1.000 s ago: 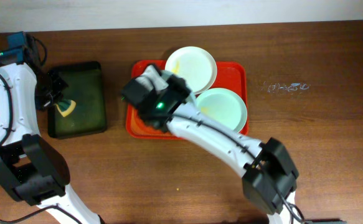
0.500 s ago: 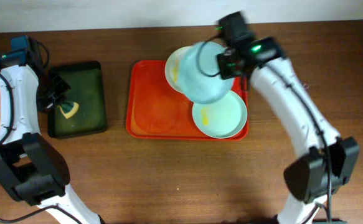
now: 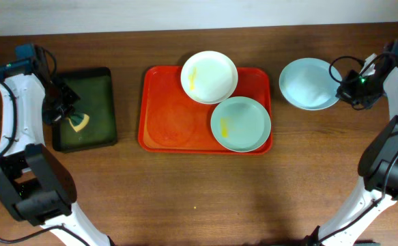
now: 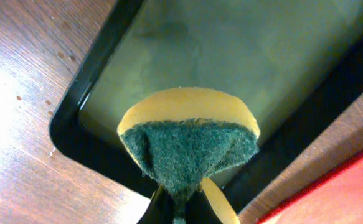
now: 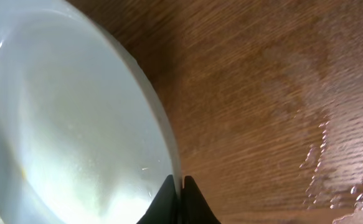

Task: Clean dirty plates on tray and stack at the side
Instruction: 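Reach the right gripper to the white plate rim and grip it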

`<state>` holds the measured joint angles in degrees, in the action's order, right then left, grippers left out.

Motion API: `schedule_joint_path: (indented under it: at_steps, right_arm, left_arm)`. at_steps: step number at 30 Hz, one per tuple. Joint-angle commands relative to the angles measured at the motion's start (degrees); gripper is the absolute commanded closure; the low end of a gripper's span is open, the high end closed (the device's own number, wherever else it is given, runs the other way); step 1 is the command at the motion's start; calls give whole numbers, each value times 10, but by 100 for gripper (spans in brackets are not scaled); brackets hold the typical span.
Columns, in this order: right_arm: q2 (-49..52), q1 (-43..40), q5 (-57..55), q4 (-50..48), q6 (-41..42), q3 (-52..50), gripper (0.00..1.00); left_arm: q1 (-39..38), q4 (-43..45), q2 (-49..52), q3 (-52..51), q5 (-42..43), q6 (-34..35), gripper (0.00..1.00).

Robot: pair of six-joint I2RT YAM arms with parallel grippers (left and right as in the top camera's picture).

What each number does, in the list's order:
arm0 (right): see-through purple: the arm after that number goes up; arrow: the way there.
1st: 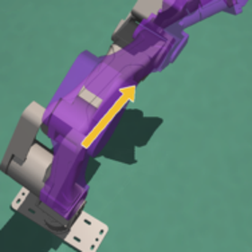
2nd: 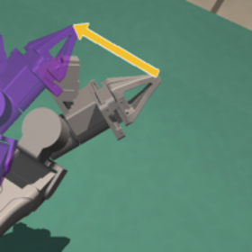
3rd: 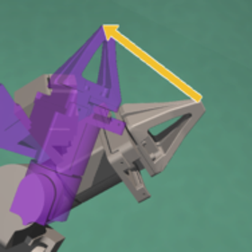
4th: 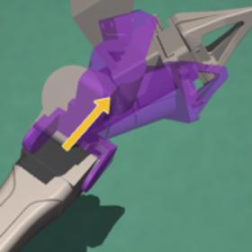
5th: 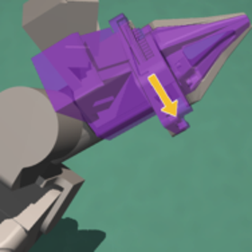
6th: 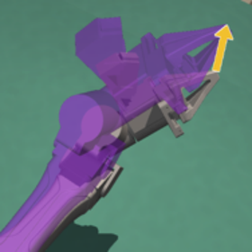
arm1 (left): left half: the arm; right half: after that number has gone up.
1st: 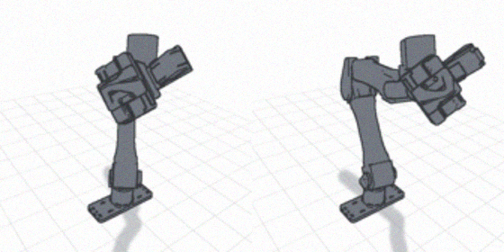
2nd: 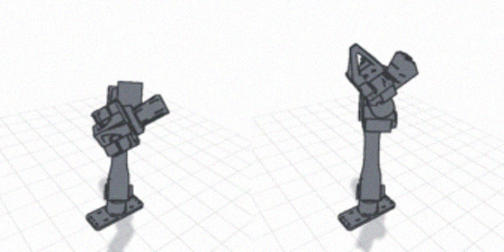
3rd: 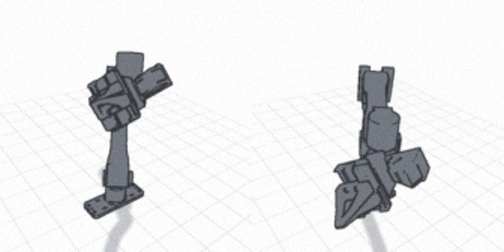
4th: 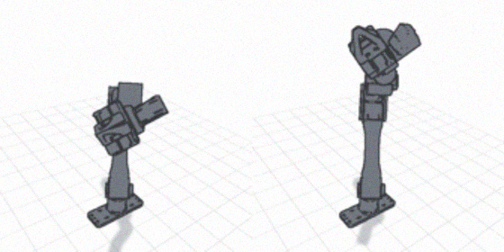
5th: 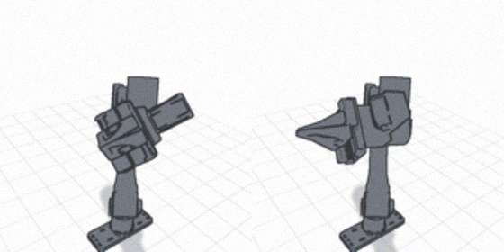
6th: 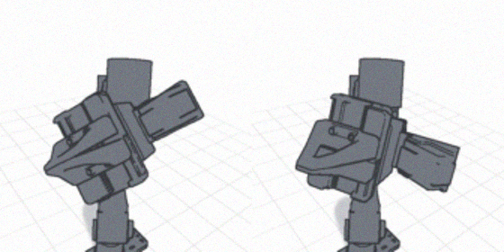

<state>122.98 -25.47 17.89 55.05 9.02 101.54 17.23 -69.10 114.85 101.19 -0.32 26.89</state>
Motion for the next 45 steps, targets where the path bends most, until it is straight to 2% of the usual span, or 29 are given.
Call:
schedule_joint_path:
  at_steps: [1,3,4,6,9,11,13,14,15,16,17,21,22,23,24,27,29,30,31,34,37,41,42,44,45]
  right_arm:
    - [3,1,-10,-5,0,-1,87]
    - [3,1,-9,-3,1,-1,58]
    - [2,2,-9,5,0,3,46]
    - [-4,2,6,45,-7,39,46]
    - [-16,20,136,92,-45,123,45]
    - [-22,63,193,92,-46,159,45]
    - [-21,122,186,72,-87,167,44]
    - [-18,149,165,61,-102,167,41]
    - [-11,189,107,44,-107,167,33]
    - [0,235,24,23,-107,166,12]
    - [20,278,-45,0,-107,166,5]
    - [88,352,-159,-65,-107,166,9]
    - [117,369,-160,-89,-107,166,16]
    - [137,379,-160,-106,-107,166,30]
    - [147,383,-160,-115,-107,166,39]
    - [168,393,-153,-142,-107,166,53]
    - [169,396,-141,-151,-107,166,53]
    - [170,399,-138,-156,-107,166,57]
    - [170,403,-138,-159,-107,166,74]
    - [170,414,-120,-145,-105,166,95]
    - [169,436,-69,-99,-105,166,96]
    - [169,468,-69,-52,-105,167,96]
    - [169,475,-71,-53,-105,167,79]
    - [169,480,-71,-78,-105,167,55]
    - [170,479,-75,-88,-106,167,53]
  left_arm:
    - [0,13,-4,-18,6,7,100]
    - [0,14,-4,-18,6,7,100]
    - [0,14,-4,-18,6,5,100]
    - [0,14,-4,-18,7,5,100]
    - [0,14,-4,-18,17,5,100]
    - [0,16,-4,-18,17,5,100]
    - [0,16,-4,-18,17,5,100]
    - [0,16,-4,-18,17,5,100]
    - [0,16,-4,-18,17,5,100]
    - [0,16,-4,-18,17,5,100]
    - [0,16,-4,-18,17,5,100]
    - [0,16,-4,-18,16,5,100]
    - [0,16,-4,-18,16,5,100]
    - [0,16,-4,-18,16,5,100]
    - [0,16,-4,-18,16,5,100]
    - [0,21,-4,-18,16,4,100]
    - [0,23,-4,-18,16,4,100]
    - [0,25,-4,-18,16,4,100]
    - [0,25,-4,-18,16,4,100]
    - [0,25,-4,-18,16,4,100]
    - [0,25,-4,-18,16,4,100]
    - [0,24,-4,-18,17,4,100]
    - [0,24,-4,-18,17,4,100]
    - [0,24,-4,-18,17,4,100]
    - [0,24,-4,-18,17,2,100]
